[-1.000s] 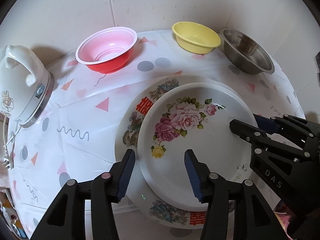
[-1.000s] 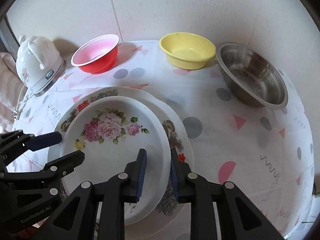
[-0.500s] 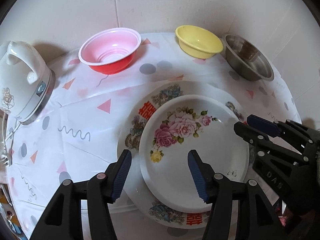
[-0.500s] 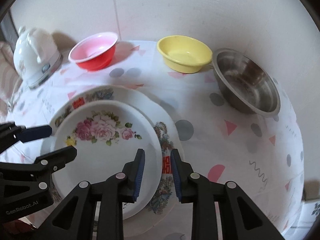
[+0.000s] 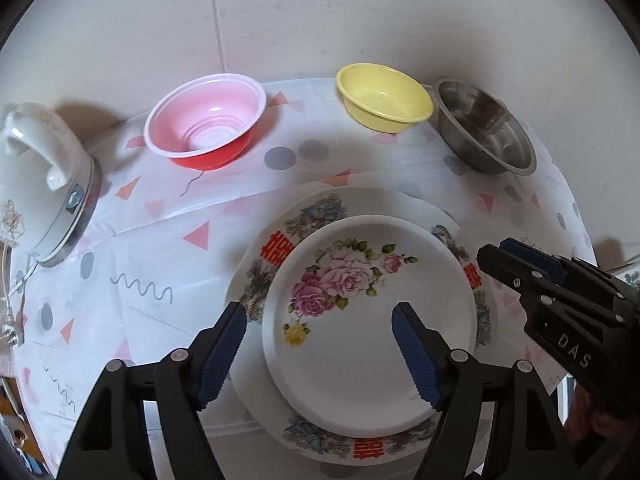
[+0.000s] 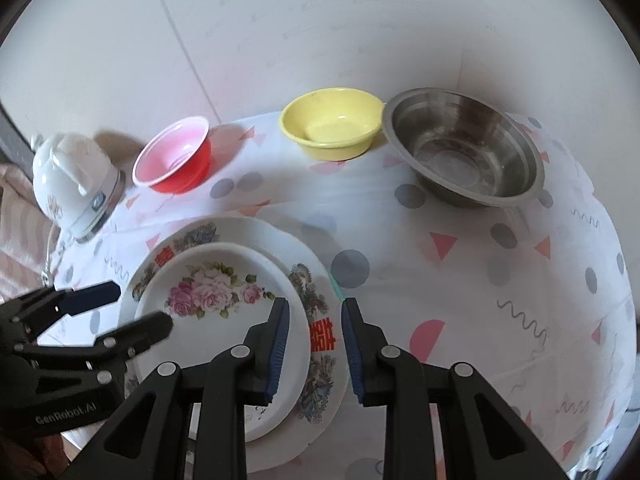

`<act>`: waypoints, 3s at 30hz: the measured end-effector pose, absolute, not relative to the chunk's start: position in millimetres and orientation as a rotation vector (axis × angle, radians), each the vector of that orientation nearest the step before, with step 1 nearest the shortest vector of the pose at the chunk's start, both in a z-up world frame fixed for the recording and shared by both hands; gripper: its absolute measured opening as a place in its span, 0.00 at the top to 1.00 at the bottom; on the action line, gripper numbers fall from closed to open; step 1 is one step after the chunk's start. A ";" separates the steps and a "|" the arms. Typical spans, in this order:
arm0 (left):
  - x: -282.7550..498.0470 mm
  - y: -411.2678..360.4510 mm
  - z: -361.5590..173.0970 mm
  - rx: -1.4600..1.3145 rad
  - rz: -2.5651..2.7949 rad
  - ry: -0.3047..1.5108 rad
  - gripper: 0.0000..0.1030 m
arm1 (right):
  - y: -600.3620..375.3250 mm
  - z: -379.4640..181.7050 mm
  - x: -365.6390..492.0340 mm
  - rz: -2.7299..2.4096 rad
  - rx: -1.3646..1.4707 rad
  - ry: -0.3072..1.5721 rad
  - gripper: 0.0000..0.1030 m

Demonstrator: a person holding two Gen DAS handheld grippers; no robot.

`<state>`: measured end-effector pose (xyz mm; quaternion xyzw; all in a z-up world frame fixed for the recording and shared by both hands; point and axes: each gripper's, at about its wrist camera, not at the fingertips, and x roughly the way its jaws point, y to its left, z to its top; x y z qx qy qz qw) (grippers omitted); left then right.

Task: Organize plates and bowls
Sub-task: 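Open both grippers and withdraw them from the stack, then move both grippers to the stainless steel bowl rim and close them, then lift the steel bowl with both grippers and lower it beside the kettle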

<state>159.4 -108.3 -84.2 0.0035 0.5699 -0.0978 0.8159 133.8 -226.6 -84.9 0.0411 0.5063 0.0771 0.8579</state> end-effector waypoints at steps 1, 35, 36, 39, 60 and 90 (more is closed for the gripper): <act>161.4 -109.9 -83.6 0.008 -0.214 1.217 0.26 | -230.3 -84.9 134.4 0.157 0.105 1.062 0.73; 290.6 -243.8 -91.3 -0.095 -0.244 1.261 0.16 | -432.9 -100.5 261.9 -0.093 0.435 0.985 0.62; 292.1 -248.9 -92.6 -0.088 -0.244 1.259 0.16 | -434.2 -105.2 266.2 -0.087 0.436 0.995 0.62; 296.0 -259.7 -94.4 -0.071 -0.254 1.251 0.16 | -435.9 -112.8 272.6 -0.069 0.442 1.016 0.62; 321.2 -314.6 -124.5 0.007 -0.266 1.264 0.17 | -453.0 -135.1 275.6 0.019 0.424 1.020 0.80; 297.5 -331.1 -113.0 0.072 -0.375 1.224 0.75 | -456.0 -133.7 246.2 -0.004 0.516 1.041 0.92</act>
